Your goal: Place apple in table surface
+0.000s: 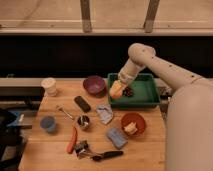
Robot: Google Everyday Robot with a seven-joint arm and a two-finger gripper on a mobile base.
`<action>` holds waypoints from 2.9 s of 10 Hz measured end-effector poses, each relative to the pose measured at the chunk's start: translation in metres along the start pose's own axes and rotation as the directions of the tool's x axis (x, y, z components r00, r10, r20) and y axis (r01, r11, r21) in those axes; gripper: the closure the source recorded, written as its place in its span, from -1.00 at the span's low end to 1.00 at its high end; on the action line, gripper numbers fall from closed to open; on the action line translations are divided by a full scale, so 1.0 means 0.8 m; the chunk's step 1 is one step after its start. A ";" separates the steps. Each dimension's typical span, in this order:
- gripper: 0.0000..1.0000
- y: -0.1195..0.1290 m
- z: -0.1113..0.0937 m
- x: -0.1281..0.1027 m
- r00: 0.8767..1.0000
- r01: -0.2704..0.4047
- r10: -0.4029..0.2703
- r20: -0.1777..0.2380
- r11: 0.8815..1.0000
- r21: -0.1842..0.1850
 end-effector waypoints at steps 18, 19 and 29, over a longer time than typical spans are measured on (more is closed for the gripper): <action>1.00 0.261 0.071 -0.058 0.913 0.404 -0.409 -0.001 0.902 -0.153; 1.00 0.251 0.069 -0.041 0.921 0.382 -0.388 -0.011 0.910 -0.160; 1.00 0.294 0.110 -0.045 0.875 0.452 -0.479 -0.076 0.862 -0.230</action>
